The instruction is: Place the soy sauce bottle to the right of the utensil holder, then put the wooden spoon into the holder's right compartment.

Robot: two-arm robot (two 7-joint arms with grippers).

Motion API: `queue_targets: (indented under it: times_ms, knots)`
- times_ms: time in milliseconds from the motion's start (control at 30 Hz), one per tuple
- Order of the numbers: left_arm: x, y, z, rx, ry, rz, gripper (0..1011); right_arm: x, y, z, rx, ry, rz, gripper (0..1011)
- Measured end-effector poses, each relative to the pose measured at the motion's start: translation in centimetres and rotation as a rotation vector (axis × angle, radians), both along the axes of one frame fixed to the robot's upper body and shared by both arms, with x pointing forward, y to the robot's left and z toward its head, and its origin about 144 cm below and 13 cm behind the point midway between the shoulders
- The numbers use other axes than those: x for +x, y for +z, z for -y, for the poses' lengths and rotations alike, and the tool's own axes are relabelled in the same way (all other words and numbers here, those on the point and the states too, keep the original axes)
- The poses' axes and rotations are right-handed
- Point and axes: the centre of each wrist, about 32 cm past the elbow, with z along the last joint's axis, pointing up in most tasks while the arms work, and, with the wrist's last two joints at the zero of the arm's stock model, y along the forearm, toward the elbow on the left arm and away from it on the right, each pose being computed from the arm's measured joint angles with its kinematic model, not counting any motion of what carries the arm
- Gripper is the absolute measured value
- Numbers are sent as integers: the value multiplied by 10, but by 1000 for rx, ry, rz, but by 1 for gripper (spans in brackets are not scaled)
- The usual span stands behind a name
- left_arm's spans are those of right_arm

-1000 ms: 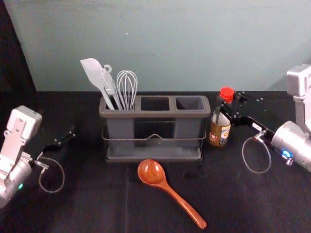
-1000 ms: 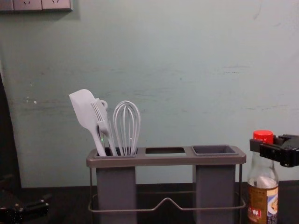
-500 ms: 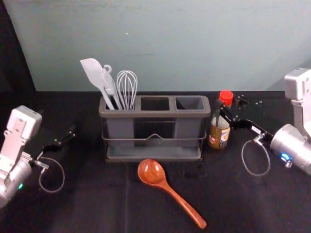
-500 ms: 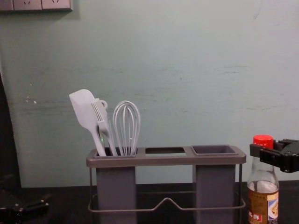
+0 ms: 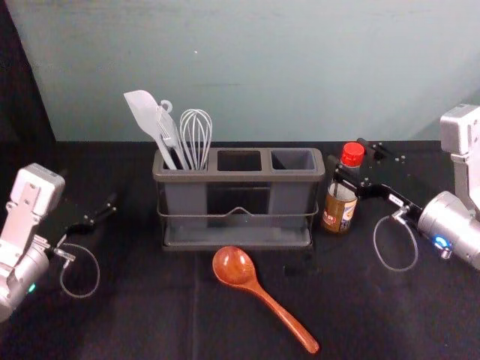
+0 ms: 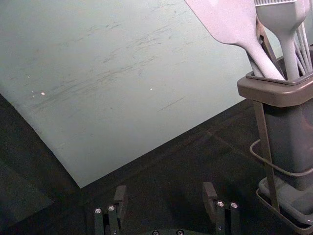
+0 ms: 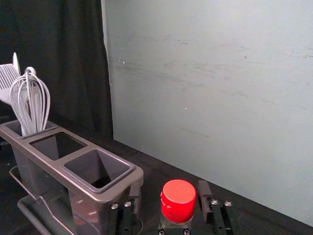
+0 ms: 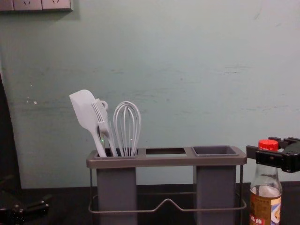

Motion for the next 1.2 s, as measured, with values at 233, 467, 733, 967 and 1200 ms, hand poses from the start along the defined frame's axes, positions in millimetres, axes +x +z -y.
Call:
queue_targets:
  times_ms: [233, 467, 733, 967, 1200]
  knots:
    - [0, 0, 0, 0, 0, 0, 1011, 0, 0, 0, 1, 0, 0, 900]
    - [0, 0, 0, 0, 0, 0, 1012, 0, 0, 0, 2, -1, -1, 1000]
    - [0, 0, 0, 0, 0, 0, 1011, -8, 13, 3, -1, -45, 63, 1000]
    - [0, 0, 0, 0, 0, 0, 1011, -21, 30, 7, 4, -55, 140, 1000]
    - [0, 0, 0, 0, 0, 0, 1012, -40, 49, 6, -30, 15, 178, 1000]
